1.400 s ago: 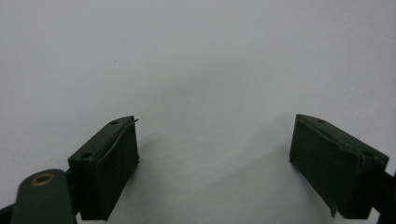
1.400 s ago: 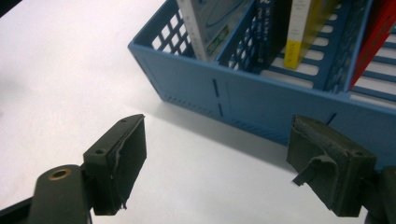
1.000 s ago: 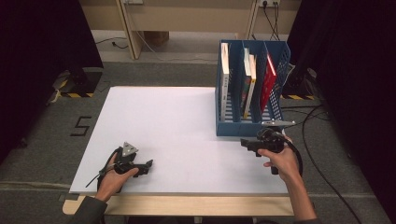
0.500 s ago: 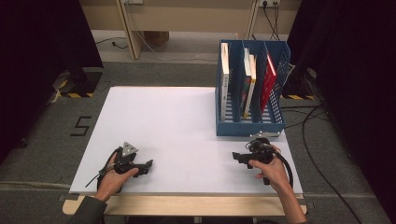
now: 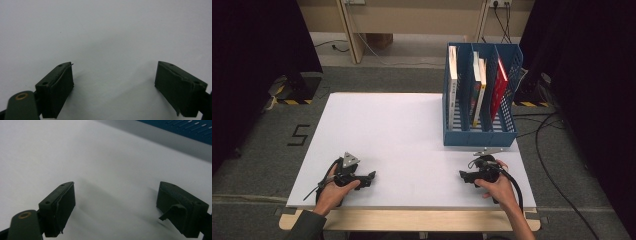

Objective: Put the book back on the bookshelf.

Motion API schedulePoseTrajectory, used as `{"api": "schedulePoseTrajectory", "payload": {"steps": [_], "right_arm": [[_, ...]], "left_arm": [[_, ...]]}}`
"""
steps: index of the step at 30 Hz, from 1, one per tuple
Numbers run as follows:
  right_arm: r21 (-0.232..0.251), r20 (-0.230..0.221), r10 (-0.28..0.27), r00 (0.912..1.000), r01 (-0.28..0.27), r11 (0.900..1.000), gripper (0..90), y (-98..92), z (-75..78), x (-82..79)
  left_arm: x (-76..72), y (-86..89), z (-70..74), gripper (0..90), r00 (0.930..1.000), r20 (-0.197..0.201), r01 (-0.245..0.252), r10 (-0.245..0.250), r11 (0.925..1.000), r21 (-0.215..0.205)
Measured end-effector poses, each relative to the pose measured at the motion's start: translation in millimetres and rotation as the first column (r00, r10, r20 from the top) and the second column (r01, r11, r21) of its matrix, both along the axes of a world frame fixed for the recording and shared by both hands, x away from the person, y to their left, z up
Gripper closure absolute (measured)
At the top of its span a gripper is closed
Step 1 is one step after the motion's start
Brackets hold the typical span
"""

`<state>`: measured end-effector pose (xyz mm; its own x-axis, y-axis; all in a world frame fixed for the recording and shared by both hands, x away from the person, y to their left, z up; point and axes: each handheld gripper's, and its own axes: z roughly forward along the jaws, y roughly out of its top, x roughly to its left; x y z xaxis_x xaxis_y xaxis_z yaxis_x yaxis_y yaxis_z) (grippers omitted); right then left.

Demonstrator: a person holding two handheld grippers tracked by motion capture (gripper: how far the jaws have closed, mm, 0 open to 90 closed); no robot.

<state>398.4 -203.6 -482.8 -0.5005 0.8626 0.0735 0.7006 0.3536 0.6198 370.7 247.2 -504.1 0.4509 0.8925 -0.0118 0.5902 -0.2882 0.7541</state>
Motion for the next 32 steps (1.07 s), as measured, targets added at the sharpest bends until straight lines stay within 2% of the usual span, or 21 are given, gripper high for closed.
{"api": "schedulePoseTrajectory", "payload": {"steps": [2,3,5,9,14,32], "right_arm": [[-0.050,0.032,0.024,0.9992,-0.023,0.998,14.9,4.1,-2.7,-3.7],[-0.080,0.063,0.039,0.9972,-0.034,0.996,14.3,6.5,-4.9,-6.0],[-0.068,0.069,0.017,0.9975,-0.012,0.998,14.4,6.0,-6.0,-8.3],[-0.036,0.122,0.013,0.9924,-0.009,0.999,14.2,2.6,-11.1,-13.5],[-0.011,0.162,0.009,0.9867,-0.008,1.000,14.1,0.2,-15.4,-17.5],[-0.009,0.166,0.006,0.9862,-0.005,1.000,14.1,0.4,-15.7,-18.0]], "left_arm": [[0.0,0.0,0.0,14.1,1.0000,0.000,0.000,0.000,1.0000,0.000],[0.0,0.0,0.0,14.1,1.0000,0.000,0.000,0.000,1.0000,0.000],[0.0,0.0,0.0,14.1,1.0000,0.000,0.000,0.000,1.0000,0.000],[0.0,0.1,0.0,14.1,1.0000,0.000,0.001,-0.001,1.0000,0.000],[0.0,0.1,0.0,14.0,1.0000,-0.001,0.000,0.000,1.0000,0.000],[0.1,0.2,-0.1,14.0,1.0000,-0.001,0.000,0.000,1.0000,-0.002]]}}
